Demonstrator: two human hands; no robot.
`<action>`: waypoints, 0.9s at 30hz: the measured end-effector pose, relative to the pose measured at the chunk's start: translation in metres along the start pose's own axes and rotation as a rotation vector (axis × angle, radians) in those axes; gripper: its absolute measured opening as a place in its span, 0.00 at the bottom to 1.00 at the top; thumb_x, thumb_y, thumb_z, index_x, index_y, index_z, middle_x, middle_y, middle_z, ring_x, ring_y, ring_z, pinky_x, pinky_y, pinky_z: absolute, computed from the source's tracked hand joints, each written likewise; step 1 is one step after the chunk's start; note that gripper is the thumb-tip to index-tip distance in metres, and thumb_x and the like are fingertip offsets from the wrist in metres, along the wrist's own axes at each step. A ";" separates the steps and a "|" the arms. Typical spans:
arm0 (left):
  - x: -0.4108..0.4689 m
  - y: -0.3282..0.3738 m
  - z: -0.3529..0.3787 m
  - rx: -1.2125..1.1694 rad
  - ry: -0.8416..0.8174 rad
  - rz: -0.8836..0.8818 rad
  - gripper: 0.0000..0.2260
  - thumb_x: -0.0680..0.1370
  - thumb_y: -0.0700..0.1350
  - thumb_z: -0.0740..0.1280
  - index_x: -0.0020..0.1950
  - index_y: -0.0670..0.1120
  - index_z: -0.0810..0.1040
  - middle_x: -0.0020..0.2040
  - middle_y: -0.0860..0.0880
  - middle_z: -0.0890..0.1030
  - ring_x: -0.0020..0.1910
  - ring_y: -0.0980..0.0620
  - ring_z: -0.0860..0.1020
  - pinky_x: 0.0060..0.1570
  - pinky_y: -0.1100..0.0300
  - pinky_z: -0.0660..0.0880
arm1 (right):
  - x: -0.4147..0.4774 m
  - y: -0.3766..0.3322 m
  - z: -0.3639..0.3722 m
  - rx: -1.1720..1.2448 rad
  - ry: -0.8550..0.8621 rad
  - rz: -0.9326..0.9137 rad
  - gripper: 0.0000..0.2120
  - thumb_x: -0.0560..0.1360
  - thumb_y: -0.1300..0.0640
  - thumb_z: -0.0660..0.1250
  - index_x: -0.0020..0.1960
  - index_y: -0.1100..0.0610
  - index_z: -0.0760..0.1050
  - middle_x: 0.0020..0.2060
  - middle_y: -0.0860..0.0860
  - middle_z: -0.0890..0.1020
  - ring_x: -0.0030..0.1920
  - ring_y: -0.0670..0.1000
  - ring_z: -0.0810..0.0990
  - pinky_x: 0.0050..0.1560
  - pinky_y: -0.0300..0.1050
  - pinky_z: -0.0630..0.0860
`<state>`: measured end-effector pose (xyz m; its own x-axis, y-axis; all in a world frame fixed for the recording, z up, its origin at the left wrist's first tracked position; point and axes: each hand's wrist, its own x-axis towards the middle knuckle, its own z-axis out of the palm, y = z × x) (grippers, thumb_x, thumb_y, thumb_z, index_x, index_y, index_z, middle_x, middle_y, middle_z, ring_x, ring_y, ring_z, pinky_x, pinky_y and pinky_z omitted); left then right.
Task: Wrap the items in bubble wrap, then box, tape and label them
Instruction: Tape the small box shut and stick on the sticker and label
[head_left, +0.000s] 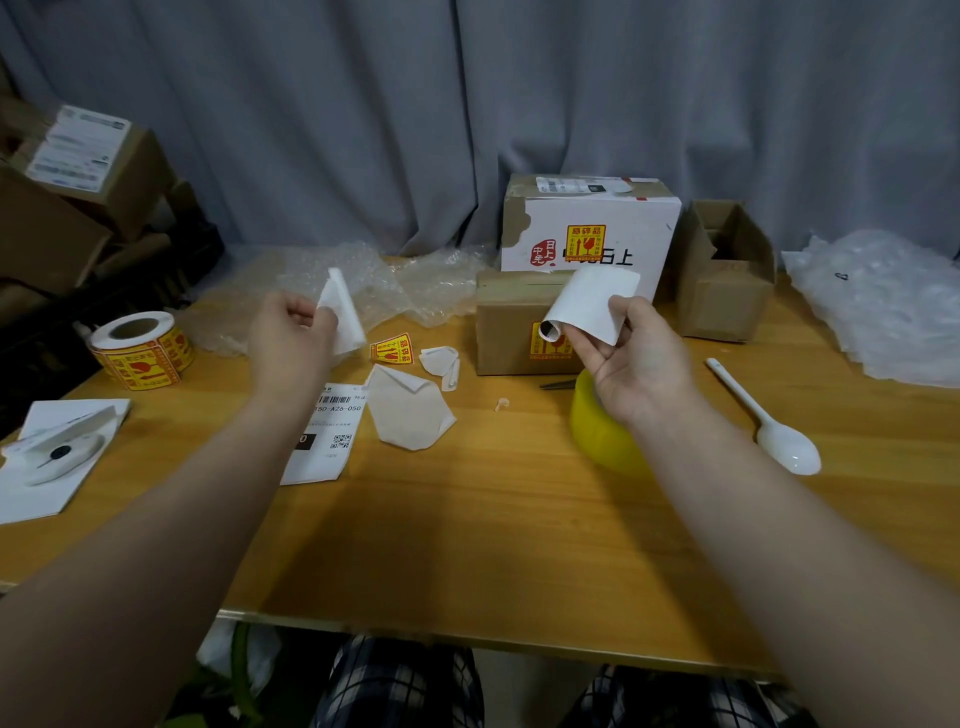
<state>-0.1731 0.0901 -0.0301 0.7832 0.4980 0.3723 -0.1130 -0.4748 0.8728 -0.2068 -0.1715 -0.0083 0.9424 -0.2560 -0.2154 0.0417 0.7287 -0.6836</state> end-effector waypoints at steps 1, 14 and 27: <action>0.001 -0.004 -0.001 0.093 -0.017 0.068 0.02 0.76 0.42 0.64 0.45 0.45 0.71 0.37 0.55 0.71 0.35 0.55 0.70 0.35 0.63 0.66 | -0.001 0.001 0.001 -0.009 -0.010 -0.002 0.02 0.78 0.63 0.63 0.49 0.58 0.71 0.50 0.57 0.80 0.50 0.58 0.81 0.40 0.49 0.83; -0.048 0.065 0.019 -0.167 -0.608 0.080 0.11 0.78 0.52 0.64 0.54 0.47 0.75 0.50 0.50 0.79 0.46 0.54 0.79 0.45 0.61 0.77 | -0.016 0.017 0.015 -1.050 -0.209 -0.586 0.13 0.79 0.56 0.61 0.43 0.62 0.78 0.34 0.50 0.76 0.40 0.48 0.74 0.40 0.45 0.69; -0.074 0.092 0.043 -0.390 -0.577 -0.151 0.06 0.79 0.40 0.63 0.50 0.44 0.80 0.39 0.50 0.82 0.33 0.57 0.80 0.30 0.65 0.76 | -0.025 0.026 0.006 -1.793 -0.201 -1.122 0.24 0.75 0.42 0.56 0.61 0.55 0.78 0.60 0.51 0.79 0.64 0.58 0.72 0.68 0.59 0.64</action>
<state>-0.2155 -0.0219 0.0091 0.9941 0.0235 0.1063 -0.1040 -0.0831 0.9911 -0.2271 -0.1419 -0.0165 0.7672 0.1011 0.6333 0.3038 -0.9270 -0.2200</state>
